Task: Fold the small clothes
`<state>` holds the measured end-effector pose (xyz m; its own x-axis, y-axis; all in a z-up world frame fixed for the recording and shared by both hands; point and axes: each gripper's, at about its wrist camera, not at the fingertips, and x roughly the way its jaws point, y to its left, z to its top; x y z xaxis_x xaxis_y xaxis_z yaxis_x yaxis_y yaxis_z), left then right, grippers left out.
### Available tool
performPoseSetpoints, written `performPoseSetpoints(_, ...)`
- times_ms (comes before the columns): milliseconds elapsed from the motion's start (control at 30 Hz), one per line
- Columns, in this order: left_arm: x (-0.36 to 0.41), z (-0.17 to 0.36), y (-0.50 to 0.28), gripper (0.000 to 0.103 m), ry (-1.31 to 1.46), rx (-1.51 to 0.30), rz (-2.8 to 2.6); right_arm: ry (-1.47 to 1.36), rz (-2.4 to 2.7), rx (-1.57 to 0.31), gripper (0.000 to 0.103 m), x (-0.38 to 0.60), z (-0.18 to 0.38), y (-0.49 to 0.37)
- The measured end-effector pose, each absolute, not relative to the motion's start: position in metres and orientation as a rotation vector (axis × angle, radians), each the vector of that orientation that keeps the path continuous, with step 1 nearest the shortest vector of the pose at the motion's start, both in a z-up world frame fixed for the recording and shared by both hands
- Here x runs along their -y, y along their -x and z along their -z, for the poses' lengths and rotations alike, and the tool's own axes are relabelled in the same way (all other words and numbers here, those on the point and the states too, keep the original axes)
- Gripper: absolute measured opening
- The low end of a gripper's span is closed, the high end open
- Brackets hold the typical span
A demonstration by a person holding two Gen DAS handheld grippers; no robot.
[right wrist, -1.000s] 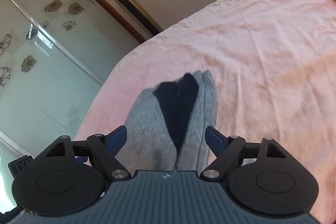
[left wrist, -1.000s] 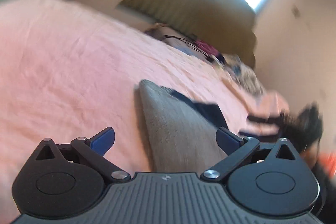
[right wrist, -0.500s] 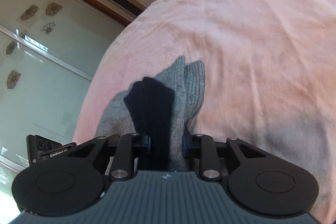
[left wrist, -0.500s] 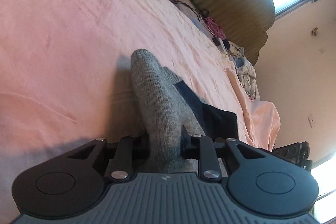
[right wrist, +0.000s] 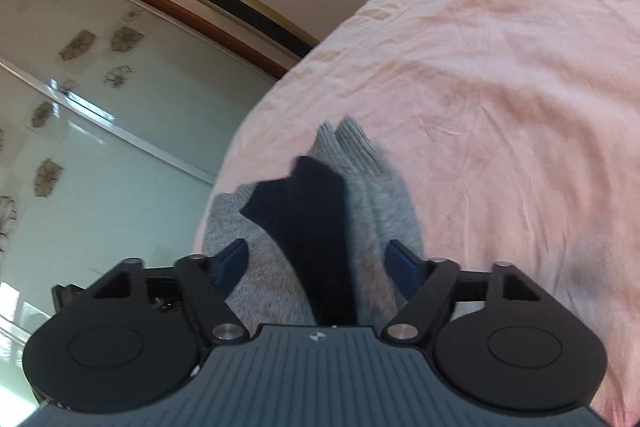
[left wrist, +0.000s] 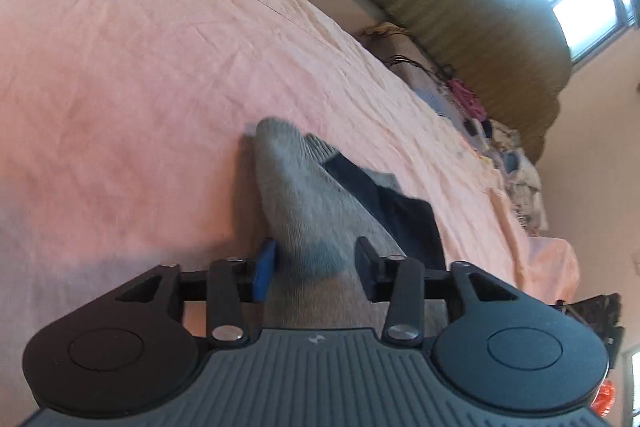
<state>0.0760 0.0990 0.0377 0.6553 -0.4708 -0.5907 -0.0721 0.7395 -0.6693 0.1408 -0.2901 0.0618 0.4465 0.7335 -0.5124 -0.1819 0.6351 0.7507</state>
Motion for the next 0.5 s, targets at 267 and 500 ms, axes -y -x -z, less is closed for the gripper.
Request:
performPoseSetpoints(267,-0.072,-0.004,0.004,0.071,0.844,-0.868,0.375,-0.564,-0.699,-1.027,0.074,0.310,-0.048,-0.062)
performPoseSetpoints(500,-0.081,-0.015,0.011,0.017,0.654,-0.927,0.317,-0.509,-0.738,-1.059,0.026,0.290,-0.046,-0.040)
